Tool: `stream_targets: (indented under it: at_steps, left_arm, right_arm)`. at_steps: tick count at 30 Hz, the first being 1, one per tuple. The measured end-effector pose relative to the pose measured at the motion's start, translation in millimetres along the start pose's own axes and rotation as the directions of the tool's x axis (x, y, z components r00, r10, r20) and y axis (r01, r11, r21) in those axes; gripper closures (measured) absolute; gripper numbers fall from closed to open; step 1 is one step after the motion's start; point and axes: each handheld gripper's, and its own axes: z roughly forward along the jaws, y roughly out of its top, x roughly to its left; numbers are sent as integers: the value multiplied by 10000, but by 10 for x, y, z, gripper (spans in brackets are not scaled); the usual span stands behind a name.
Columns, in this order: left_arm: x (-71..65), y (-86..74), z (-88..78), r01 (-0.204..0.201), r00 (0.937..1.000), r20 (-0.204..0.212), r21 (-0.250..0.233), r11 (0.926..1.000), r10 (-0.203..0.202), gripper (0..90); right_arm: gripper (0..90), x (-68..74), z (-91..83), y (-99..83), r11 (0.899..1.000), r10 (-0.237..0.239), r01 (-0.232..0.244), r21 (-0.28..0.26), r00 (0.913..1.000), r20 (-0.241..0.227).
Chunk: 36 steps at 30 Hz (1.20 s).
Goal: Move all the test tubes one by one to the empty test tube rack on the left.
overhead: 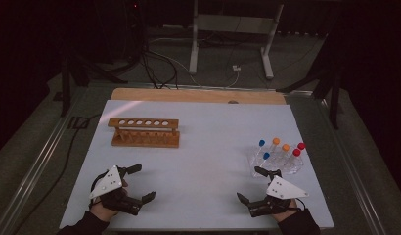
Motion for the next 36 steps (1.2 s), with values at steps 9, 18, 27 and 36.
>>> stream_targets:
  at_steps: [9,18,27,36]
  left_arm:
    - [5,1,-15,12,10000,-79,-98,10000,-13,7]
    - [4,7,-33,-9,9999,-122,-206,9998,7,7]
    - [4,7,-32,-9,10000,-98,-203,9998,7,7]
    - [4,7,-30,-3,9999,-118,-208,9998,1,7]
  right_arm:
    - [0,-3,2,3,9998,-36,34,173,10000,64]
    - [28,24,-12,49,9992,-77,75,403,10000,45]
    - [0,100,-6,215,9974,413,-367,617,9962,-763]
    - [0,70,-152,491,9988,406,-426,-251,9965,-732]
